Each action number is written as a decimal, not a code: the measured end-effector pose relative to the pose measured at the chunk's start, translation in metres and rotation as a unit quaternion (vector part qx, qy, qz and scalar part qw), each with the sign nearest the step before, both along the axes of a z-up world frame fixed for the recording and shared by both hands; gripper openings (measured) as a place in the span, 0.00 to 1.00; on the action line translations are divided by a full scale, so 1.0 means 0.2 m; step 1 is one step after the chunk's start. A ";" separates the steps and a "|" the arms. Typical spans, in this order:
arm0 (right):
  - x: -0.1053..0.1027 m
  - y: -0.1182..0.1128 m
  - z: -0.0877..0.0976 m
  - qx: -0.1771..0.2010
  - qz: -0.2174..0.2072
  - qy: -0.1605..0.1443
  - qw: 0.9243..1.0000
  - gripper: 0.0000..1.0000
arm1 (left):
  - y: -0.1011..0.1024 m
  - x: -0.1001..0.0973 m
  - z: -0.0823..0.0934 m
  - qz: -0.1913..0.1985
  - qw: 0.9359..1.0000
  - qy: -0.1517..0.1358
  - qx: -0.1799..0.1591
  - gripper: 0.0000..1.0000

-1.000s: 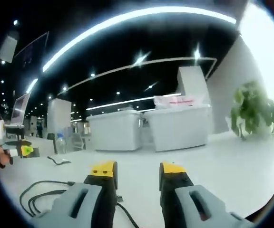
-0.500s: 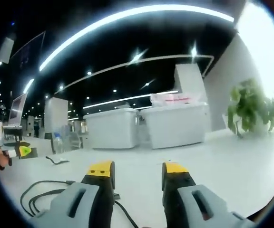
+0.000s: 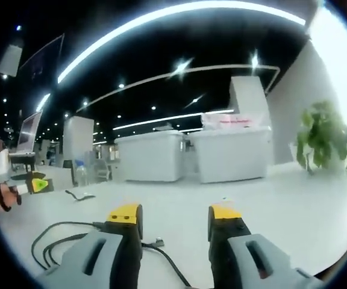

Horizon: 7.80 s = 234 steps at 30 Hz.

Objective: Coil the Type-C to USB data cable on the desktop and secure it with Velcro straps.

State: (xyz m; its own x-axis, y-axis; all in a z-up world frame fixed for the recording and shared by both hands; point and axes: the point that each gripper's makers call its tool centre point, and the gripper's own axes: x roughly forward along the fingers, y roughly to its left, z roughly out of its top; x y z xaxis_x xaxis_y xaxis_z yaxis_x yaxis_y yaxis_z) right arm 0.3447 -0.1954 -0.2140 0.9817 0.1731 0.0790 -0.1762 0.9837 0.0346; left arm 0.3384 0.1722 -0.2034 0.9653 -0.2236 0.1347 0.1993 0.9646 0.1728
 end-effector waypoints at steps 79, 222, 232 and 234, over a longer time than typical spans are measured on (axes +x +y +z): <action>-0.09 0.19 0.08 0.017 0.091 -0.001 0.996 0.02 | -0.12 -0.03 0.03 -0.057 0.998 -0.004 -0.011 0.46; -0.04 0.64 -0.32 -0.110 0.220 0.126 0.961 0.21 | -0.53 -0.39 0.26 -0.266 0.956 -0.116 0.051 0.04; -0.01 0.62 -0.40 -0.118 0.197 0.161 0.960 0.17 | -0.54 -0.41 0.28 -0.273 0.953 -0.123 0.047 0.04; -0.01 0.61 -0.41 -0.112 0.195 0.162 0.961 0.15 | -0.54 -0.41 0.28 -0.274 0.953 -0.123 0.048 0.04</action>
